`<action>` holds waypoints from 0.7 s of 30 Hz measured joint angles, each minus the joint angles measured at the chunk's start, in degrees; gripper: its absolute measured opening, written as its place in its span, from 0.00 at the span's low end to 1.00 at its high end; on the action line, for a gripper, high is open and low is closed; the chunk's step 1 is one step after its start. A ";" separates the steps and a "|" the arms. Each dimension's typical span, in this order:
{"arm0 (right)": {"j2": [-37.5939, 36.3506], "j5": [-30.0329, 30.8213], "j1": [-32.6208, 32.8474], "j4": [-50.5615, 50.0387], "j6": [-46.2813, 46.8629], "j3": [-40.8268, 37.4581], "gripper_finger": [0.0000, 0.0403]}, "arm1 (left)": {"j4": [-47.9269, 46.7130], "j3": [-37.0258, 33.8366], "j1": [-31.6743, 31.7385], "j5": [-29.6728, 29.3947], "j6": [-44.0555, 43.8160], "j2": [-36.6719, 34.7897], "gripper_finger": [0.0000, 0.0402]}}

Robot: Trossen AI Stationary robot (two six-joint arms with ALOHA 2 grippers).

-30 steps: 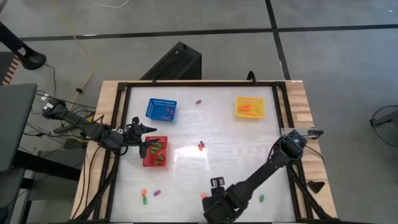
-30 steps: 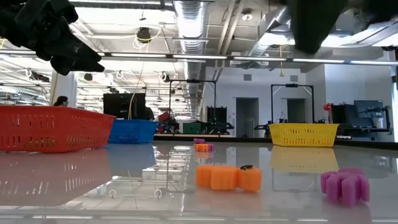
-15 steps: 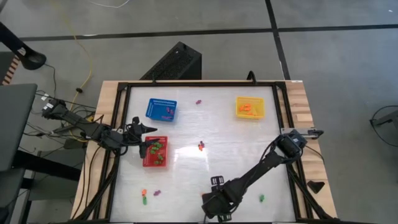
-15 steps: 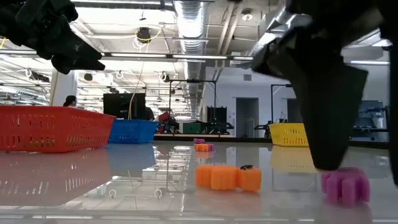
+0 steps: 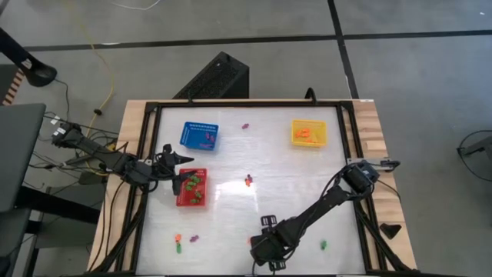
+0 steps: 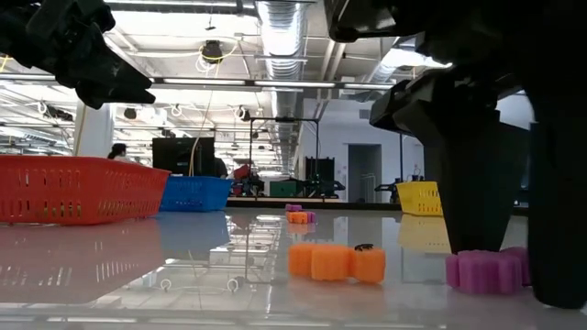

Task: Sort Halloween decoration
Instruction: Put the violet skeleton toy into the blue bin

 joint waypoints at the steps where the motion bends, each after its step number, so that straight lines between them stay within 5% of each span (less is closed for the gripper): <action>1: 0.04 -0.01 -0.02 -0.13 -0.13 0.15 0.43 | -0.04 0.00 -0.01 -0.09 0.03 -0.01 0.56; 11: -0.56 -0.62 -0.94 -0.40 -0.74 0.51 0.24 | -0.04 0.00 -0.01 -0.22 0.01 -0.01 0.56; 21: -1.11 -0.32 -3.52 -0.51 -7.10 4.34 0.20 | -0.02 0.00 0.01 0.04 0.03 0.00 0.56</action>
